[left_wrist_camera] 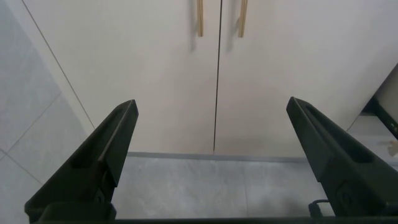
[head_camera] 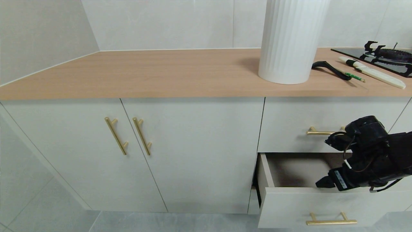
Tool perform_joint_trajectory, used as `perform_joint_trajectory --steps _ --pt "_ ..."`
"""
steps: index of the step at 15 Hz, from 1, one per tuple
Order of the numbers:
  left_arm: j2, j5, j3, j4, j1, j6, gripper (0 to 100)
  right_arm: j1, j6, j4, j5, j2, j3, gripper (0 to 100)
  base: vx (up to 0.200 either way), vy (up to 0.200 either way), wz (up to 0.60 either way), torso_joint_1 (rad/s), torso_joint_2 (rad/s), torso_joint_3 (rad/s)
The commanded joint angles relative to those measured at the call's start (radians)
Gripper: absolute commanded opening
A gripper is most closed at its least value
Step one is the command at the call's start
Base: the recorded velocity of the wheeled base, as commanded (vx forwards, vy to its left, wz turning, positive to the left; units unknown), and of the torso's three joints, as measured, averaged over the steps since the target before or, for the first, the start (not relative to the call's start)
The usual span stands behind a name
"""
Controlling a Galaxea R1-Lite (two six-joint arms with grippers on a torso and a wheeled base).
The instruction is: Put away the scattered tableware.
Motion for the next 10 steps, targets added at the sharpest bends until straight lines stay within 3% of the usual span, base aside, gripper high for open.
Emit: perform_joint_trajectory --steps 1,10 --pt "0.002 0.000 0.000 0.000 0.001 0.000 100 0.000 -0.001 0.135 0.004 -0.010 -0.080 100 0.000 0.000 0.00 0.000 0.00 0.000" --pt "0.002 0.000 -0.002 0.000 0.001 0.000 100 0.046 -0.032 0.272 -0.009 0.040 -0.086 100 0.000 0.000 0.00 0.000 0.00 0.000"
